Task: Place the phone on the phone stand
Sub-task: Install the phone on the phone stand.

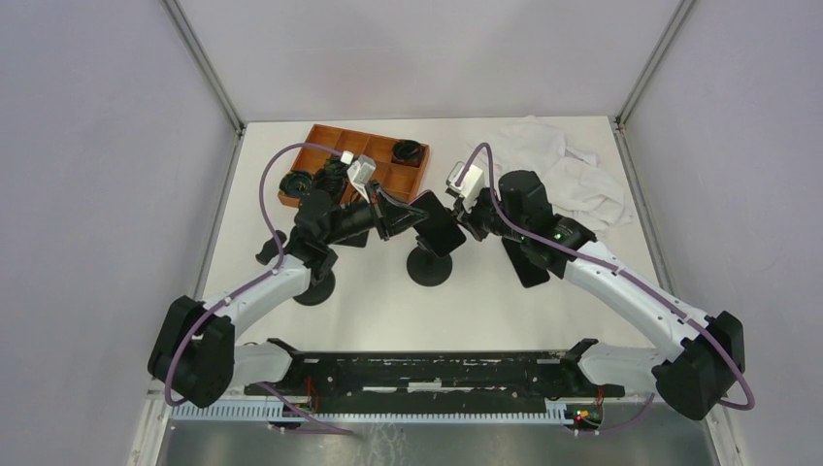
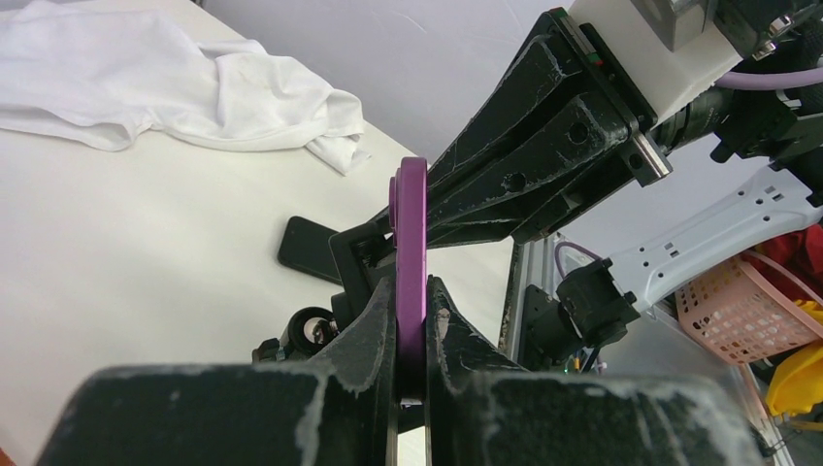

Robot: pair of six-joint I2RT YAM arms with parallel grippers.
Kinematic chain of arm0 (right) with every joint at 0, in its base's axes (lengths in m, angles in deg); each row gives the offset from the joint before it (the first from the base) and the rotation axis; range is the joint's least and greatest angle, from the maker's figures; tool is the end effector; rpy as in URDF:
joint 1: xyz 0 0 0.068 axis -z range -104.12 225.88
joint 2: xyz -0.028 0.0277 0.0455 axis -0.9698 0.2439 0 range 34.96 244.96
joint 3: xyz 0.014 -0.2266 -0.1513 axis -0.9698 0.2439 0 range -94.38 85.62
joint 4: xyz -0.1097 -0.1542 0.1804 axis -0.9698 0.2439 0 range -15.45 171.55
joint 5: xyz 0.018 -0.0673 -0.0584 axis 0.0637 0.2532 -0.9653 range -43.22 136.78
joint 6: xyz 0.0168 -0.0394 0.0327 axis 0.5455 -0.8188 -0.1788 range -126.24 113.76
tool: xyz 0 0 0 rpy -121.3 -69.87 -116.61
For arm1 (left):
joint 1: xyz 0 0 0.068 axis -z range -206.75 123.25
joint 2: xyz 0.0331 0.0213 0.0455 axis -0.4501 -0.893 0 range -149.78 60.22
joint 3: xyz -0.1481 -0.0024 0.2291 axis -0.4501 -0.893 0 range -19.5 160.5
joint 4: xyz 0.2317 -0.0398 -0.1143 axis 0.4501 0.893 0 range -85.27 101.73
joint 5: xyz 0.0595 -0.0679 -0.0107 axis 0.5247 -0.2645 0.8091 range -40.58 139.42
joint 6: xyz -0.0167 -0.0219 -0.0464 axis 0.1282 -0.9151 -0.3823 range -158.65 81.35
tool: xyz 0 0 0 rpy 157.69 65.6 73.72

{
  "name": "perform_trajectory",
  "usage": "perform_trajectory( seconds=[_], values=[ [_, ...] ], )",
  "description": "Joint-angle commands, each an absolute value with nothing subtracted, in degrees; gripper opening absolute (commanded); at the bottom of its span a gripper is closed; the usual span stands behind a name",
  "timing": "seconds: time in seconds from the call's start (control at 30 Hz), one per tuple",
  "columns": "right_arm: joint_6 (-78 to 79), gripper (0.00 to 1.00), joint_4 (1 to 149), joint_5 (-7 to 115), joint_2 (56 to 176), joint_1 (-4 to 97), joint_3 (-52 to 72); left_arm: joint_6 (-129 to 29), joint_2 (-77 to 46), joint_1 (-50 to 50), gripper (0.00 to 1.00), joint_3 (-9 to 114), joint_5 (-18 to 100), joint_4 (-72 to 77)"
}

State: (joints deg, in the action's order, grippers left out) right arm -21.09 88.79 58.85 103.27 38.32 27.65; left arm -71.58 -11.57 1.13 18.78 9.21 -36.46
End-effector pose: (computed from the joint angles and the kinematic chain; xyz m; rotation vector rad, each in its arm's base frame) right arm 0.2120 0.1724 0.3286 -1.0127 1.7476 0.4638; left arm 0.2324 -0.1490 0.2926 0.5604 1.5239 -1.3399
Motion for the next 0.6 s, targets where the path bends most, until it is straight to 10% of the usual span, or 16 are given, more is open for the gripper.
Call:
perform_trajectory(
  seconds=[0.0, 0.57],
  values=[
    [-25.9, 0.00, 88.3, 50.8, 102.5, 39.4, 24.6, -65.4, -11.1, -0.1, 0.02, 19.1, 14.0, -26.1],
    [-25.9, 0.00, 88.2, 50.6, 102.5, 39.2, 24.7, -65.4, -10.1, 1.4, 0.02, 19.1, 18.7, -23.8]
  ],
)
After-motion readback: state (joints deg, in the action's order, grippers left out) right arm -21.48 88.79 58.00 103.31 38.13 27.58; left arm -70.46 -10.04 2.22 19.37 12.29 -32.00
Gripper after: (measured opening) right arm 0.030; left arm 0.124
